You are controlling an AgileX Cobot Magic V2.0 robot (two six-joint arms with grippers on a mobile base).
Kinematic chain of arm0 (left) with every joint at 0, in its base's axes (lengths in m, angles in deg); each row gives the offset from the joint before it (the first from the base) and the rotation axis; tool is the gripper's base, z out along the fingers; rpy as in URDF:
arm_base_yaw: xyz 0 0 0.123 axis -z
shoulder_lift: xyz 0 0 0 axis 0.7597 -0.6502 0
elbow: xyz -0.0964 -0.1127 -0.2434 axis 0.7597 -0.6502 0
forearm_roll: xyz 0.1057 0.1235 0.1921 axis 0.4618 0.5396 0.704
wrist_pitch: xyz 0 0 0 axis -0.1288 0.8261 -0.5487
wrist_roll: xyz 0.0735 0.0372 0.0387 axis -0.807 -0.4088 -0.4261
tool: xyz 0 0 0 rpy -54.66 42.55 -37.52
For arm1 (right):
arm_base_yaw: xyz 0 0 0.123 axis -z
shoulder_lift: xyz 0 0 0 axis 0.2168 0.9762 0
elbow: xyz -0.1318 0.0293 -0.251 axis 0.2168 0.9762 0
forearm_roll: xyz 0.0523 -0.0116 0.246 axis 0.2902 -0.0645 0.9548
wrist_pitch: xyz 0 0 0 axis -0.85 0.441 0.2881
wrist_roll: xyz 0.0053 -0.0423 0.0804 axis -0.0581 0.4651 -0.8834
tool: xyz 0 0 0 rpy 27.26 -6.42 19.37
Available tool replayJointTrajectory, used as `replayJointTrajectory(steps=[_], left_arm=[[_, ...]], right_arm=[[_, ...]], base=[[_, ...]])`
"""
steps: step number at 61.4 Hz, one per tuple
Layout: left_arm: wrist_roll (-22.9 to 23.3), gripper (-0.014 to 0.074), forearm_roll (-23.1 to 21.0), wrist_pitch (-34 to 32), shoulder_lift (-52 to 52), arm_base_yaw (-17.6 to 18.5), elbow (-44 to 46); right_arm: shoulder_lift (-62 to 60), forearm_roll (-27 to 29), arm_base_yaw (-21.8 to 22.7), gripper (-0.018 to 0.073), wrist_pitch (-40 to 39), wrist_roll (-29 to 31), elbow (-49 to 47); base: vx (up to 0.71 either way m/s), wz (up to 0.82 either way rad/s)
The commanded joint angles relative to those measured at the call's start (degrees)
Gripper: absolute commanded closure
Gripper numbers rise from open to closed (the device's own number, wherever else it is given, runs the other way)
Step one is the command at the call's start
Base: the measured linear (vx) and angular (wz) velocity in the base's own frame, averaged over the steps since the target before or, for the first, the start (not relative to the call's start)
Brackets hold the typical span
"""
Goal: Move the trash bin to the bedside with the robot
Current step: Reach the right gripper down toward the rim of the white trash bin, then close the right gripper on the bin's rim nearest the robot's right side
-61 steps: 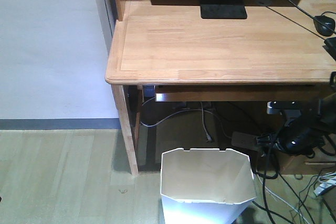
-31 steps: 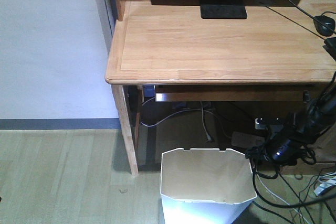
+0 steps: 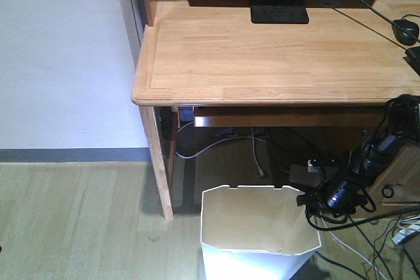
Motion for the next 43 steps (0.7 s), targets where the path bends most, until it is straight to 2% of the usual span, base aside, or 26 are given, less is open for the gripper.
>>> replayJointTrajectory(steps=[1, 17, 28, 36, 43], left_arm=[[0.32, 0.0602, -0.25, -3.79, 0.85, -0.01, -1.12], [0.32, 0.0602, -0.25, -3.79, 0.85, -0.01, -1.12], [0.32, 0.0602, -0.25, -3.79, 0.85, -0.01, -1.12], [0.32, 0.0602, -0.25, -3.79, 0.85, -0.01, -1.12], [0.32, 0.0602, -0.25, -3.79, 0.85, -0.01, -1.12]], right_arm=[[-0.44, 2.49, 0.37, 0.0045, 1.32, 2.69, -3.07], [5.98, 6.29, 0.37, 0.0046, 5.07, 6.39, -10.05], [9.78, 6.35, 0.37, 0.0101, 8.37, 6.38, -14.74], [11.04, 6.35, 0.37, 0.0226, 10.16, 6.38, -17.18], [11.15, 6.96, 0.37, 0.0452, 11.49, 6.57, -18.21]], base=[[0.00, 0.00], [0.00, 0.00], [0.00, 0.00], [0.00, 0.00], [0.00, 0.00]])
